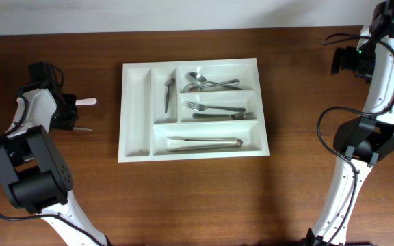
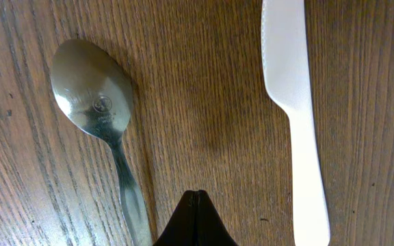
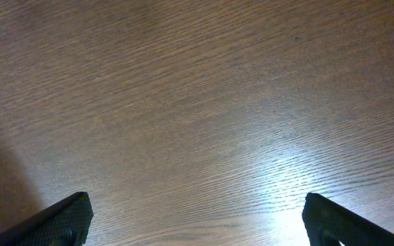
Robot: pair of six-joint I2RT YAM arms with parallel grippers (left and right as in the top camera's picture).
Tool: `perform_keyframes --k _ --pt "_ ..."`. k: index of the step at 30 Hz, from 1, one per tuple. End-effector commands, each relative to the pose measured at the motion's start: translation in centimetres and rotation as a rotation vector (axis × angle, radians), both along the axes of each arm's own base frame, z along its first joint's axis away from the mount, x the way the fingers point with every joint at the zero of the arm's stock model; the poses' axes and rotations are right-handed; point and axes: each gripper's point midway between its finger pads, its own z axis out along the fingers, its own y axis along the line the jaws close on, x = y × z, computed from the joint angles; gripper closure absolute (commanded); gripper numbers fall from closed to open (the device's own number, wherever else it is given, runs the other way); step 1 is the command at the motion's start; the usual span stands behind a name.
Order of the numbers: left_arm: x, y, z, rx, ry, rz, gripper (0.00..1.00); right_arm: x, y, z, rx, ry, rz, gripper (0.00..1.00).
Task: Pack container
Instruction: 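Move the left gripper over the small metal spoon beside the plastic knife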
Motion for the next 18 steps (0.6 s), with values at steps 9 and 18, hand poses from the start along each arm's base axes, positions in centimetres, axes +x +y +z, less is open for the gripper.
perform_keyframes --k 9,18 --pt "-0.02 1.26 -0.24 0.042 0.010 0.016 0.98 -0.05 -0.02 0.97 0.001 -0.021 0.004 0.01" --pt "-0.22 1.71 -0.18 0.065 0.019 0.024 0.98 -0.05 -0.02 0.97 0.001 -0.021 0.004 0.01"
